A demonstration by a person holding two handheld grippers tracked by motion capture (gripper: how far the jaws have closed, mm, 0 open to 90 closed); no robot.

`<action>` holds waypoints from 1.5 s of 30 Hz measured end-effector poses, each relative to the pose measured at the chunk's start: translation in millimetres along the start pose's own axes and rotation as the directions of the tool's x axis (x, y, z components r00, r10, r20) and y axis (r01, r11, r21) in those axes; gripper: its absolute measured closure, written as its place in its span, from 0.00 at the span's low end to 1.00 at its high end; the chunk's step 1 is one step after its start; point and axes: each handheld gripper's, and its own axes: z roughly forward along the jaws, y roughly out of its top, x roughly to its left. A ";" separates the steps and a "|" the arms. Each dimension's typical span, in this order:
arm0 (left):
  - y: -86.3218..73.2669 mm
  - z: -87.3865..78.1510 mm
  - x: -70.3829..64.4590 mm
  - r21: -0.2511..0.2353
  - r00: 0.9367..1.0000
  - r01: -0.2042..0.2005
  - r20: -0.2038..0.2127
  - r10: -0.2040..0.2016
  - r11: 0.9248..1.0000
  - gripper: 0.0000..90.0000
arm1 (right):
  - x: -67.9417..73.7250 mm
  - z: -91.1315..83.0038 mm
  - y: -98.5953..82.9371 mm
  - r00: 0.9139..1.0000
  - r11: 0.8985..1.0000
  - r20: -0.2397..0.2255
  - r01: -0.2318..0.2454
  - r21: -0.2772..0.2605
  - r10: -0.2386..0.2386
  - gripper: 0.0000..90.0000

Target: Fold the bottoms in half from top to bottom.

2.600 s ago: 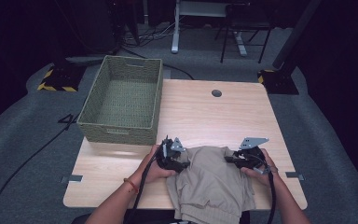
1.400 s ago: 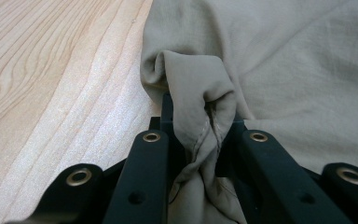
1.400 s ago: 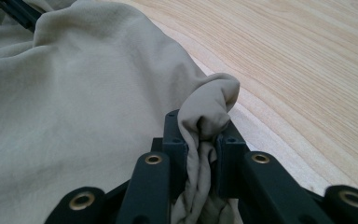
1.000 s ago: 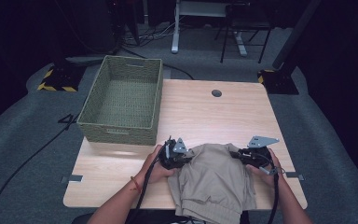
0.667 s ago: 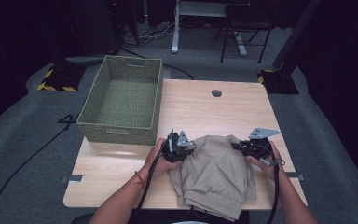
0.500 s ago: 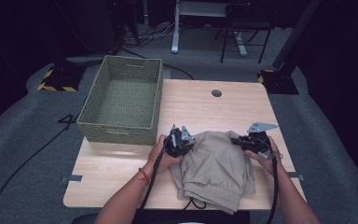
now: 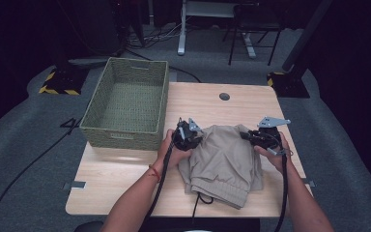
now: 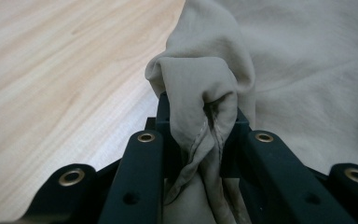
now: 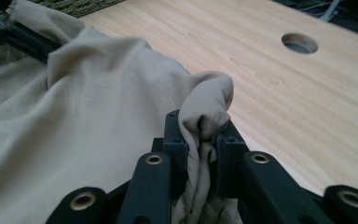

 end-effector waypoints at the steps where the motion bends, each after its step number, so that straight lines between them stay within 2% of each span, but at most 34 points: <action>1: 2.4 -0.1 -0.6 -0.002 1.000 -0.006 -0.013 0.006 1.000 0.86 | 1.1 -0.2 2.2 1.000 1.000 0.006 0.006 -0.004 -0.006 0.87; 3: 5.4 -3.6 -1.7 -0.021 0.999 -0.012 -0.039 0.011 1.000 0.87 | 4.2 -4.0 8.8 1.000 0.999 -0.001 0.025 -0.037 -0.025 0.87; 6: 5.1 -12.9 -1.6 -0.052 0.998 -0.027 -0.062 0.024 0.998 0.88 | 9.5 -16.8 13.3 0.997 0.993 -0.044 0.053 -0.108 -0.058 0.87; 8: 1.1 -22.2 -5.0 -0.080 0.995 -0.058 -0.089 0.050 0.995 0.89 | 16.1 -28.8 12.9 0.993 0.983 -0.078 0.079 -0.163 -0.093 0.87; 9: -2.3 -28.6 -8.8 -0.106 0.993 -0.077 -0.095 0.067 0.991 0.89 | 21.1 -36.0 11.1 0.988 0.977 -0.095 0.101 -0.189 -0.120 0.87; 10: -6.1 -35.4 -12.9 -0.124 0.991 -0.102 -0.103 0.089 0.987 0.89 | 26.9 -43.2 8.1 0.981 0.968 -0.123 0.124 -0.218 -0.153 0.87; 11: -10.3 -41.7 -17.5 -0.136 0.986 -0.131 -0.117 0.116 0.982 0.89 | 33.9 -50.1 4.6 0.973 0.960 -0.132 0.158 -0.232 -0.192 0.87; 13: -20.4 -55.5 -26.1 -0.180 0.979 -0.176 -0.131 0.154 0.968 0.89 | 47.0 -64.3 -3.1 0.950 0.939 -0.148 0.231 -0.256 -0.274 0.88; 14: -24.1 -61.9 -28.9 -0.185 0.976 -0.201 -0.126 0.180 0.962 0.90 | 52.4 -71.0 -7.2 0.941 0.931 -0.165 0.245 -0.271 -0.295 0.88; 16: -27.1 -69.2 -30.1 -0.184 0.977 -0.208 -0.092 0.194 0.961 0.90 | 59.4 -79.9 -11.7 0.927 0.923 -0.187 0.270 -0.274 -0.326 0.88; 17: -26.5 -70.2 -29.5 -0.180 0.981 -0.192 -0.077 0.180 0.965 0.90 | 61.4 -81.9 -12.7 0.924 0.923 -0.193 0.272 -0.272 -0.329 0.88; 18: -24.2 -70.1 -28.1 -0.166 0.981 -0.188 -0.068 0.179 0.968 0.90 | 62.0 -81.8 -12.2 0.927 0.928 -0.194 0.268 -0.258 -0.321 0.88; 20: -18.6 -67.7 -26.3 -0.174 0.985 -0.170 -0.070 0.160 0.970 0.89 | 60.3 -77.8 -7.9 0.941 0.941 -0.155 0.267 -0.205 -0.301 0.88; 23: -5.5 -60.8 -19.7 -0.157 0.991 -0.126 -0.057 0.118 0.980 0.89 | 49.1 -67.8 1.8 0.970 0.965 -0.091 0.210 -0.156 -0.226 0.88; 25: 5.9 -57.2 -16.4 -0.145 0.990 -0.125 -0.087 0.113 0.982 0.89 | 38.7 -60.4 9.6 0.982 0.976 -0.052 0.175 -0.129 -0.183 0.88; 27: 17.5 -58.9 -14.1 -0.163 0.986 -0.128 -0.127 0.108 0.978 0.89 | 29.1 -54.3 18.9 0.986 0.981 0.018 0.166 -0.101 -0.165 0.88; 28: 22.2 -62.4 -14.2 -0.182 0.983 -0.133 -0.147 0.106 0.974 0.89 | 25.2 -53.4 23.7 0.989 0.983 0.040 0.147 -0.110 -0.144 0.88; 30: 25.6 -71.3 -18.7 -0.227 0.973 -0.169 -0.197 0.124 0.959 0.89 | 23.6 -58.9 31.6 0.986 0.976 0.080 0.156 -0.149 -0.146 0.88; 31: 23.4 -75.6 -22.7 -0.245 0.961 -0.204 -0.233 0.146 0.948 0.89 | 25.5 -64.5 33.4 0.984 0.967 0.079 0.173 -0.185 -0.160 0.88; 33: 11.2 -81.7 -32.1 -0.281 0.947 -0.265 -0.258 0.194 0.922 0.89 | 34.8 -77.1 30.0 0.972 0.941 0.100 0.232 -0.245 -0.214 0.88; 34: 2.5 -83.8 -37.0 -0.282 0.937 -0.298 -0.271 0.222 0.912 0.89 | 41.3 -82.1 24.9 0.965 0.928 0.092 0.263 -0.264 -0.247 0.88; 35: -7.2 -85.3 -40.9 -0.279 0.933 -0.315 -0.268 0.241 0.907 0.89 | 48.7 -86.1 17.6 0.953 0.915 0.088 0.303 -0.268 -0.290 0.88; 36: -14.8 -86.1 -43.3 -0.278 0.931 -0.326 -0.260 0.256 0.904 0.89 | 56.5 -88.6 8.1 0.942 0.903 0.087 0.336 -0.268 -0.325 0.88; 37: -27.3 -86.5 -47.9 -0.269 0.929 -0.338 -0.246 0.275 0.902 0.89 | 62.2 -90.1 0.0 0.934 0.895 0.084 0.357 -0.268 -0.348 0.88; 38: -35.1 -86.3 -50.4 -0.247 0.927 -0.352 -0.226 0.300 0.903 0.89 | 71.1 -91.5 -13.0 0.925 0.887 0.066 0.376 -0.269 -0.373 0.88; 39: -40.7 -85.6 -52.1 -0.225 0.924 -0.363 -0.213 0.318 0.904 0.89 | 75.8 -91.2 -21.2 0.924 0.889 0.046 0.377 -0.261 -0.379 0.88; 40: -43.5 -85.0 -52.3 -0.214 0.926 -0.362 -0.195 0.323 0.907 0.89 | 78.1 -89.1 -26.3 0.927 0.898 0.032 0.370 -0.239 -0.373 0.88; 41: -43.7 -84.5 -51.3 -0.207 0.932 -0.349 -0.182 0.314 0.914 0.89 | 78.2 -86.1 -28.6 0.928 0.903 0.029 0.368 -0.220 -0.371 0.88; 42: -42.8 -84.1 -51.1 -0.208 0.931 -0.349 -0.191 0.312 0.914 0.89 | 77.3 -83.6 -29.2 0.928 0.903 0.029 0.368 -0.221 -0.371 0.89; 43: -42.0 -84.5 -51.6 -0.206 0.925 -0.360 -0.209 0.318 0.910 0.89 | 76.2 -81.9 -28.2 0.929 0.903 0.032 0.367 -0.222 -0.370 0.89; 44: -42.0 -84.4 -51.9 -0.214 0.925 -0.362 -0.206 0.321 0.907 0.89 | 76.8 -81.1 -27.0 0.927 0.899 0.031 0.371 -0.232 -0.375 0.89; 45: -42.5 -84.1 -52.0 -0.214 0.924 -0.364 -0.204 0.323 0.906 0.89 | 79.5 -81.1 -26.6 0.920 0.890 0.017 0.383 -0.248 -0.392 0.89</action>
